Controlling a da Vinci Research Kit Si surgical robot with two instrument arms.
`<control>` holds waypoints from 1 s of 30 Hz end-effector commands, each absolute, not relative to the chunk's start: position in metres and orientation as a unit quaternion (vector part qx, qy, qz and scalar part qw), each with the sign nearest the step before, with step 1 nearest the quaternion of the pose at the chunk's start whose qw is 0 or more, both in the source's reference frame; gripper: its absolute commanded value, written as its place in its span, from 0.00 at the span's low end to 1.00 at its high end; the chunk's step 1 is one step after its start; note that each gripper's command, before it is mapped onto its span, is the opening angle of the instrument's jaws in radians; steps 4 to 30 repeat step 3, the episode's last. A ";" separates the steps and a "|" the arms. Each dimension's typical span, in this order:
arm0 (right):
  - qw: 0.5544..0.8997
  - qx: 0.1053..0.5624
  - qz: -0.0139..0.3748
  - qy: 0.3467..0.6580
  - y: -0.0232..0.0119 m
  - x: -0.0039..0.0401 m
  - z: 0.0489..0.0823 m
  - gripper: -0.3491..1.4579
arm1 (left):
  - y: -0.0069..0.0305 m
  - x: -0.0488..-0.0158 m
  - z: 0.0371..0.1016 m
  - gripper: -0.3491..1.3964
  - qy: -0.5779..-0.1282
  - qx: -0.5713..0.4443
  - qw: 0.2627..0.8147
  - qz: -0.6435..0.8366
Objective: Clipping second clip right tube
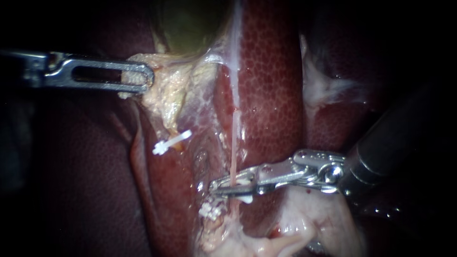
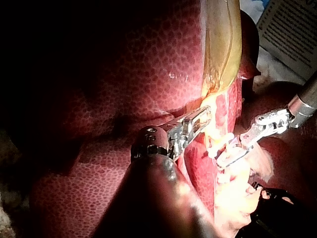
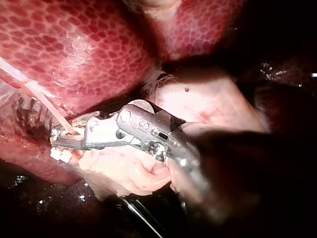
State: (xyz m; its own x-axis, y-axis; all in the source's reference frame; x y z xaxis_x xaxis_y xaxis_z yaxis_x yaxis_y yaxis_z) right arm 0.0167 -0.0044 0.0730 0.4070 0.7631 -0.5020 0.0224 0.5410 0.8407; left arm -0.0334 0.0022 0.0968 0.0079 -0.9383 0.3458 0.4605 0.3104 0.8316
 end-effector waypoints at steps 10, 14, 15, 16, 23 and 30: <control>0.733 0.408 0.252 0.482 -0.0044 0.0167 0.0730 0.00 | 0.0022 -0.0334 0.0967 0.00 -0.466 0.256 0.662 -0.528; 0.733 0.408 0.252 0.482 -0.0044 0.0167 0.0730 0.00 | 0.0022 -0.0334 0.0967 0.00 -0.466 0.256 0.662 -0.528; 0.733 0.408 0.252 0.482 -0.0044 0.0167 0.0730 0.00 | 0.0022 -0.0334 0.0967 0.00 -0.466 0.256 0.662 -0.528; 0.733 0.408 0.252 0.482 -0.0044 0.0167 0.0730 0.00 | 0.0022 -0.0334 0.0967 0.00 -0.466 0.256 0.662 -0.528; 0.733 0.408 0.252 0.482 -0.0044 0.0167 0.0730 0.00 | 0.0022 -0.0334 0.0967 0.00 -0.466 0.256 0.662 -0.528; 0.733 0.408 0.252 0.482 -0.0044 0.0167 0.0730 0.00 | 0.0022 -0.0334 0.0967 0.00 -0.466 0.256 0.662 -0.528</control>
